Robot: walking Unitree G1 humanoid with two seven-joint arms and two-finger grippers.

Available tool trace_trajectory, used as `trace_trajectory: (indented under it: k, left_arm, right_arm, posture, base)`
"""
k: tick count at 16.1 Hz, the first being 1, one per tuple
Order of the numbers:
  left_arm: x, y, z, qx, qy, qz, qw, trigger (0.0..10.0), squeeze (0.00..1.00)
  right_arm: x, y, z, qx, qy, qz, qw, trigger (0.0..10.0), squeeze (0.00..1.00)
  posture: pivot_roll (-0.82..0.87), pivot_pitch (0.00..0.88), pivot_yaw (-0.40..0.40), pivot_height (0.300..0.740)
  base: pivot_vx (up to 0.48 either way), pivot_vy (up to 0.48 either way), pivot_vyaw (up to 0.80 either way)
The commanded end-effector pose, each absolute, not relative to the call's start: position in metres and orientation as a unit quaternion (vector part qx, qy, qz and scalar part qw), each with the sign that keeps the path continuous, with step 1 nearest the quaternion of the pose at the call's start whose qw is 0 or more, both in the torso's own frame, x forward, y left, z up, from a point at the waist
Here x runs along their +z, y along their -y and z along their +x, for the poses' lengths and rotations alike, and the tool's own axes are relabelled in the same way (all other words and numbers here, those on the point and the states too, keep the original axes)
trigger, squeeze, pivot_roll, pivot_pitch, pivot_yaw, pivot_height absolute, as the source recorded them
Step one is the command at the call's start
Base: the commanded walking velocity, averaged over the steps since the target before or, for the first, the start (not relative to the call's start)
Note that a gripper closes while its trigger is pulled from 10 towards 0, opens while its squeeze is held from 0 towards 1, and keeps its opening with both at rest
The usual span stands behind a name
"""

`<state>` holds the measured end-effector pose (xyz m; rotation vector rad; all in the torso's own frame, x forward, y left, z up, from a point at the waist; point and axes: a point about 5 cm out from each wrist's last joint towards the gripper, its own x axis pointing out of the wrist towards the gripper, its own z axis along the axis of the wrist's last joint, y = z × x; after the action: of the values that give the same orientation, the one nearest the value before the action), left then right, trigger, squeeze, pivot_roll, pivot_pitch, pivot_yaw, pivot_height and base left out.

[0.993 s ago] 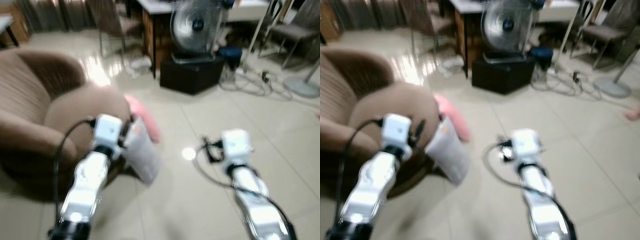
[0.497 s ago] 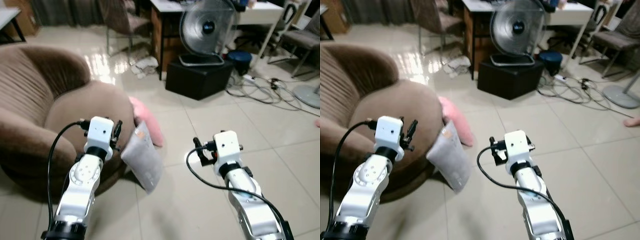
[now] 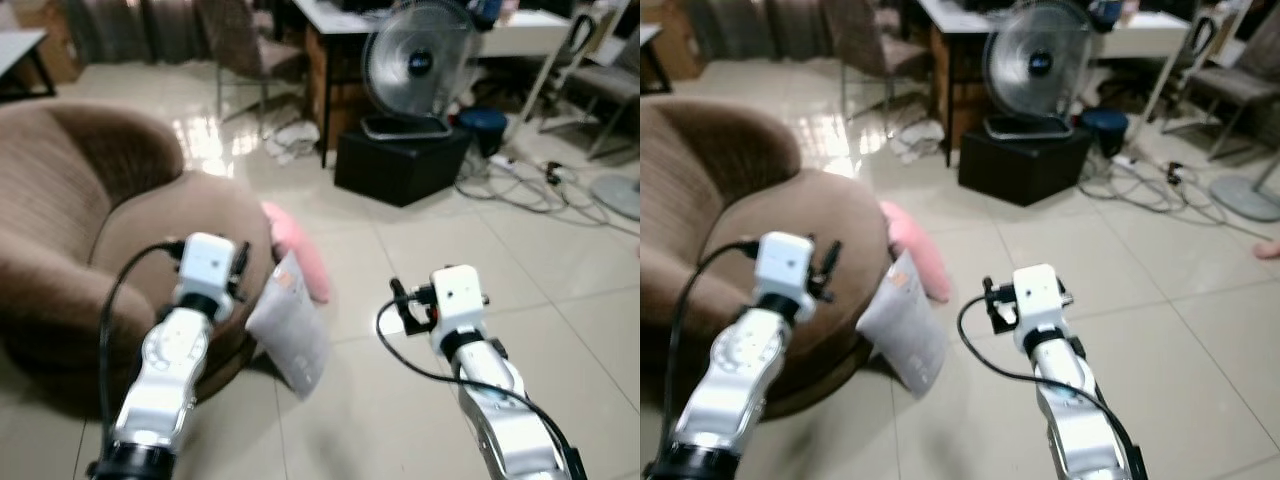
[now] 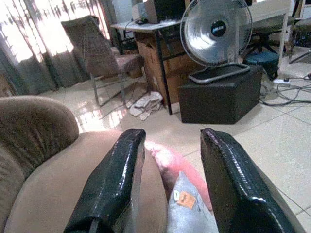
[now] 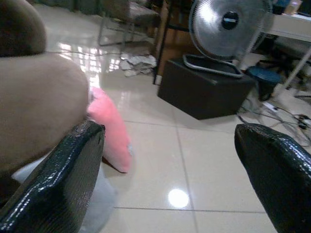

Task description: Move the pillow to the sofa from floor

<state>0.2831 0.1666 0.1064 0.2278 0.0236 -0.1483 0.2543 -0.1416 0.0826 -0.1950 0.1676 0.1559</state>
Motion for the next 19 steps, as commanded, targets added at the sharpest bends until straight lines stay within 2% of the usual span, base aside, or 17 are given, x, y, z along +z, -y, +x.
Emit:
trace_trajectory:
  k: [1, 19]
  left_arm:
    - [0.1082, -0.1580, 0.2857, -0.087, -0.009, 0.111, 0.990, 10.0, 0.00]
    - [0.1097, -0.1578, 0.2866, -0.097, -0.006, 0.105, 0.990, 10.0, 0.00]
  right_arm:
    - [0.0868, 0.1497, 0.2563, 0.067, -0.076, -0.104, 0.989, 10.0, 0.00]
    - [0.0856, 0.1486, 0.2577, 0.067, -0.078, -0.098, 0.990, 10.0, 0.00]
  posture:
    - [-0.07, 0.000, -0.012, 0.740]
    - [-0.06, 0.000, -0.008, 0.740]
  base:
    - [0.315, 0.000, 0.00]
    - [0.433, 0.000, 0.00]
